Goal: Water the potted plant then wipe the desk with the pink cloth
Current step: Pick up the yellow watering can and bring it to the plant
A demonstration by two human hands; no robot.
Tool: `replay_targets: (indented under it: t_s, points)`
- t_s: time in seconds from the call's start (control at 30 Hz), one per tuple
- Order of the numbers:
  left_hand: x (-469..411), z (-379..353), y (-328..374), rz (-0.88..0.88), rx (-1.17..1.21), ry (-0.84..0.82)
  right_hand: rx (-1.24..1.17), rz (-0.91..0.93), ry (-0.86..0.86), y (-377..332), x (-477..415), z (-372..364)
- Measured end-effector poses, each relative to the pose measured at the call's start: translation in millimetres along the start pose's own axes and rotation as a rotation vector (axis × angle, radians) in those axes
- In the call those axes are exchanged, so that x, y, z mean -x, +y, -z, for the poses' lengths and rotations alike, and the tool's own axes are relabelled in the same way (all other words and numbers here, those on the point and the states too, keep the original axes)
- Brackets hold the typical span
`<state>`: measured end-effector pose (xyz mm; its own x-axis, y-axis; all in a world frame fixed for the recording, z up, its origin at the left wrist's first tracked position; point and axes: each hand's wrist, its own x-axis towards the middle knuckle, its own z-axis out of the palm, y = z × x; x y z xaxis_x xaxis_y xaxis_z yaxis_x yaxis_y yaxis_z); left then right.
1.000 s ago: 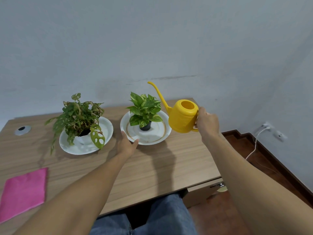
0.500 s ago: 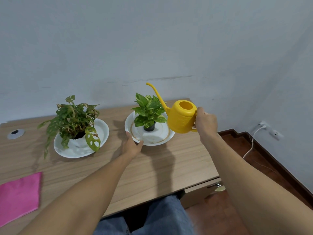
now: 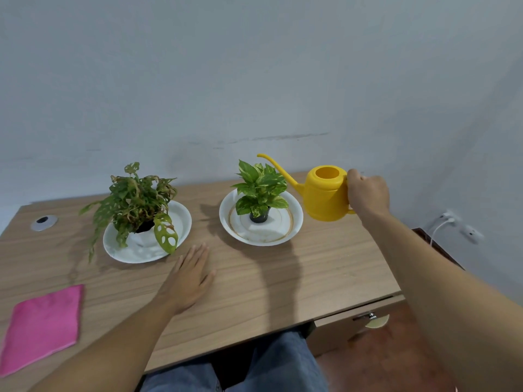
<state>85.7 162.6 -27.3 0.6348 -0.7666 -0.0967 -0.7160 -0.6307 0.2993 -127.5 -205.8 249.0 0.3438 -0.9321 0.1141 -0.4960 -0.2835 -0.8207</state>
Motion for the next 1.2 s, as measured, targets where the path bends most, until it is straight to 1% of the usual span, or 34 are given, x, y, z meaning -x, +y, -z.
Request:
replay_targets:
  t_s: [0.13, 0.27, 0.63, 0.87, 1.2]
  points:
    - [19.1, -10.0, -13.8, -0.014, -0.040, 0.040, 0.035, 0.004, 0.000, -5.6, -0.5, 8.6]
    - [32.6, -15.7, -9.7, -0.022, -0.073, 0.094, 0.086, 0.019, -0.014, -11.5, 0.4, 11.7]
    - [36.5, -16.6, -7.5, -0.010, -0.111, 0.093, 0.142, 0.073, -0.048, -22.3, 12.4, 7.2]
    - [37.3, -18.7, -9.6, -0.005, -0.113, 0.099, 0.177, 0.078, -0.074, -10.7, 15.6, 18.9]
    - [35.4, -21.9, -12.1, -0.017, -0.114, 0.107, 0.230, 0.035, -0.016, 11.1, 5.1, 51.2]
